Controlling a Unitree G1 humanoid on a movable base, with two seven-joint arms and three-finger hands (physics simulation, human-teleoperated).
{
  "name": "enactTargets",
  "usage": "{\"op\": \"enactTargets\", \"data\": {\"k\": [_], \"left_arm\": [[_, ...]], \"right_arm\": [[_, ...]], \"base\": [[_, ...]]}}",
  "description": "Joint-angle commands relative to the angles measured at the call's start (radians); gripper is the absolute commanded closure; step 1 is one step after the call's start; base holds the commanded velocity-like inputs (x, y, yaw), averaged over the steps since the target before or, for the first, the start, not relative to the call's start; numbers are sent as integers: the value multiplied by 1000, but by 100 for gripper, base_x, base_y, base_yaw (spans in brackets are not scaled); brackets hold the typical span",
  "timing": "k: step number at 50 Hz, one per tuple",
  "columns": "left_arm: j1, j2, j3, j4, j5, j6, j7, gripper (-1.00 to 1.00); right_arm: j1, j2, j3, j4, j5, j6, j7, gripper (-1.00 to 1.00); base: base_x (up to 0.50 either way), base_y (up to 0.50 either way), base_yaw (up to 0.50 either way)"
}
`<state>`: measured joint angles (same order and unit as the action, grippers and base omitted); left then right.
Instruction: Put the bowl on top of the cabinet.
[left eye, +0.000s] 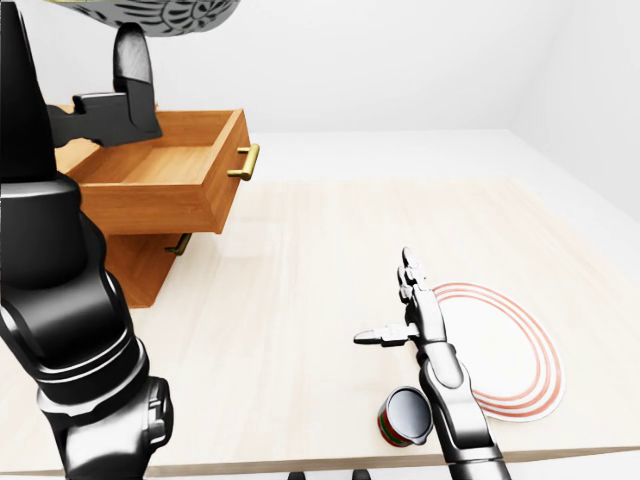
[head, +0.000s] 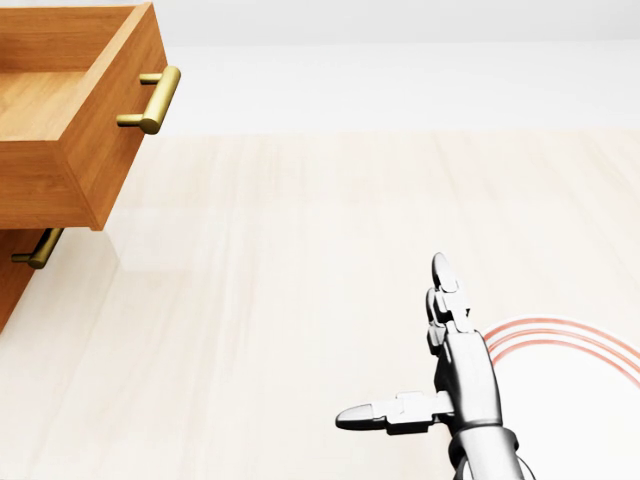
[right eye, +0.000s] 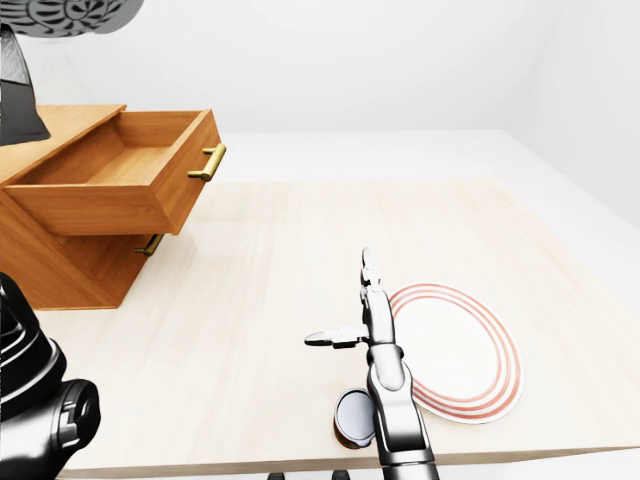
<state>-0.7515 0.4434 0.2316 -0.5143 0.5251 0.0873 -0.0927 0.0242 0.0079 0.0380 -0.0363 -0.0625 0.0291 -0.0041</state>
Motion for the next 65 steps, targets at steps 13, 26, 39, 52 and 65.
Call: {"op": "enactTargets", "data": {"k": [13,26,39,52,65], "left_arm": [[-94,327,134,349,-169,-39,167,95],[-155,428,120,731,-128,-175,324,95],[-276,519,66,1148,-59,-175,473,95],[-353,555,20,1448,15,-175,597,95],[-380,565,-11,1633,51,-175,616,95]], "right_arm": [[3,-2,-6,-7,1,1,0,-100],[-7,-3,-11,22,0,-13,-5,-100],[3,-6,-19,-3,8,-2,1,-100],[5,-7,-20,-4,10,-3,3,-100],[8,-8,-24,-15,13,2,3,-100]], "base": [[0,0,0],[0,0,0],[0,0,0],[0,0,0],[0,0,0]]}}
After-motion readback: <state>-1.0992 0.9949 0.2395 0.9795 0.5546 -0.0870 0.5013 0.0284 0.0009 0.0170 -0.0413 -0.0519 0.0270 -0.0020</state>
